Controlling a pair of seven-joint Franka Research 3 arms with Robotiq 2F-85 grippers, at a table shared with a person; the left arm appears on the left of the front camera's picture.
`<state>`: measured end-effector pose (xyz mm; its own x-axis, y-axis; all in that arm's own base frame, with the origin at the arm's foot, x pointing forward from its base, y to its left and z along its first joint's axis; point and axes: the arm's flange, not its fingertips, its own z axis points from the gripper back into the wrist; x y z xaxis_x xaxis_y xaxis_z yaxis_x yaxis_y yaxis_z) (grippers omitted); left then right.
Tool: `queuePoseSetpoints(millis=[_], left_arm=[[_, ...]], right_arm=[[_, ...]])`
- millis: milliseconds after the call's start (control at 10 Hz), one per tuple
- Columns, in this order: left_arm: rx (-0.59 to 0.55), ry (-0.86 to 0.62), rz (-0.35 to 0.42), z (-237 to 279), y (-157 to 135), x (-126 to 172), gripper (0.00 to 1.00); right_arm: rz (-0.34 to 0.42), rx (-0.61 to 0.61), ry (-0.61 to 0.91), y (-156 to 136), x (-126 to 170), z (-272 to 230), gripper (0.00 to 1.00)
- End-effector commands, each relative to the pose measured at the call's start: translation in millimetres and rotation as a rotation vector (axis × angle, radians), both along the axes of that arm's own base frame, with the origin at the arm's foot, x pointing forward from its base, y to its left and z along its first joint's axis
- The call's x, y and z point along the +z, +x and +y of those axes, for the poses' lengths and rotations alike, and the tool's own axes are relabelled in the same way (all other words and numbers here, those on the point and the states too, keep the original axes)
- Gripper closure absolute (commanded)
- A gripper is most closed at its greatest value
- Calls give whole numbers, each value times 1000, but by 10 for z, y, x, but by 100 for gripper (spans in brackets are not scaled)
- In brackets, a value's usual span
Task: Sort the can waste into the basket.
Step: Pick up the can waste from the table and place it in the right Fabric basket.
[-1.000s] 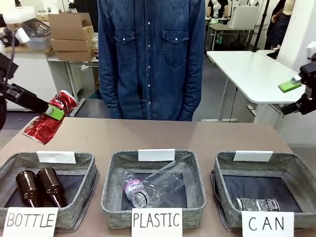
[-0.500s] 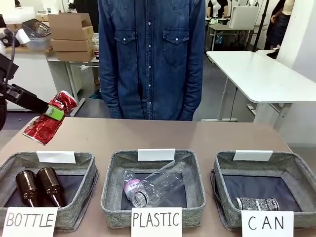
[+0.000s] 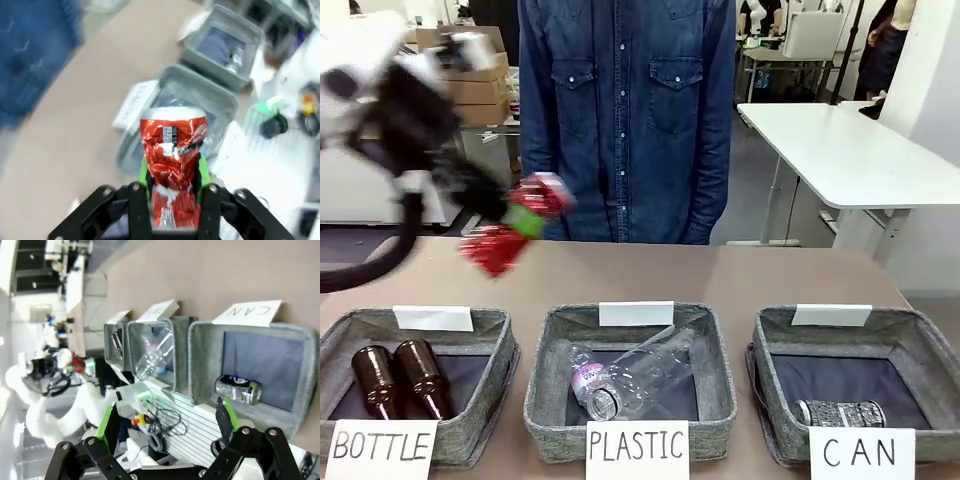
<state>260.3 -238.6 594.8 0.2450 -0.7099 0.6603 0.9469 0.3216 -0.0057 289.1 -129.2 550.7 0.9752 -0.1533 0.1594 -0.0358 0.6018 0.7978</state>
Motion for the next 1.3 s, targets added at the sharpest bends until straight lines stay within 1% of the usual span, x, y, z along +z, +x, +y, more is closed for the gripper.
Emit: queuePoseSetpoints(millis=[0, 100, 200, 300, 400, 500, 600, 700, 800, 1000, 1200], left_arm=[[-227, 94, -91, -1216, 380, 76, 60], [-344, 130, -105, -1881, 320, 30, 60], [-453, 145, -104, -2489, 242, -54, 60], [-524, 174, -128, -3073, 110, -182, 60], [-569, 173, -116, -3471, 0, -310, 60], [-645, 217, -100, -3786, -94, -448, 60], [-604, 263, -223, -4040, -125, -618, 60], [-573, 292, -217, -4159, -25, -768, 60], [-526, 320, -193, -4178, 109, -867, 60], [-506, 330, -142, -4167, 214, -908, 60], [-493, 343, -149, -4120, 263, -926, 60]], right_arm=[[-22, 0, 3, -22, -4, -105, 0], [-22, 0, 3, -22, -4, -105, 0], [-3, 0, 1, -1, 5, -9, 0], [20, -75, 29, -296, -122, -321, 0], [24, -154, 67, -543, -271, -553, 0], [-24, -225, 96, -706, -406, -703, 0], [14, -86, 34, -248, -125, -345, 0], [14, -86, 34, -248, -125, -345, 0], [14, -86, 34, -248, -125, -345, 0], [14, -86, 34, -248, -125, -345, 0], [14, -86, 34, -248, -125, -345, 0]])
